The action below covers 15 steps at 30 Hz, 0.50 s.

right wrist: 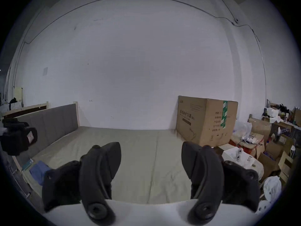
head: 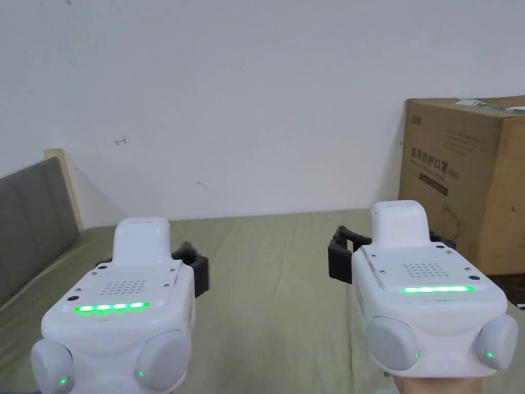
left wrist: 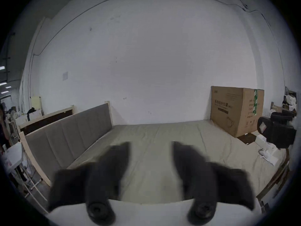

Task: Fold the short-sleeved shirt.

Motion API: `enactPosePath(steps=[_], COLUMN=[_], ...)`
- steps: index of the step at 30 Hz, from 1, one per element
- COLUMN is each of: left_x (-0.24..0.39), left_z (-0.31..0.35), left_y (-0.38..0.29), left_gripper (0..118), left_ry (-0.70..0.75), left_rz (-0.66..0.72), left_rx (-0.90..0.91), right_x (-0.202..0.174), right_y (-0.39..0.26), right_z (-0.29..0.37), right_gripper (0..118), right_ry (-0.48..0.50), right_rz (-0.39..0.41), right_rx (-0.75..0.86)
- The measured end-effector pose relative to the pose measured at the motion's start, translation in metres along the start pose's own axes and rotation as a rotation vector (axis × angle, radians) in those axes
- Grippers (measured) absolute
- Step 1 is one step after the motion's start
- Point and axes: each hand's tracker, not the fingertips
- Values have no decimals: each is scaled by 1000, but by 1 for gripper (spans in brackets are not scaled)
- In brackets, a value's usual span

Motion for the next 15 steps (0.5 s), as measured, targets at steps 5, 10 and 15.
enactPosePath(steps=[5, 10, 15], left_x=[-1, 7, 3], left_z=[0, -1, -1], left_y=[-6, -9, -1], left_gripper=[118, 118, 118], left_ry=[-38, 47, 4], left_rz=[73, -33, 59], left_rx=[3, 33, -10], right_x=[-4, -3, 0], right_y=[-1, -1, -1], right_z=[-5, -3, -8], right_gripper=[114, 118, 118], right_ry=[-15, 16, 44], right_rz=[35, 6, -33], right_rx=[9, 18, 0])
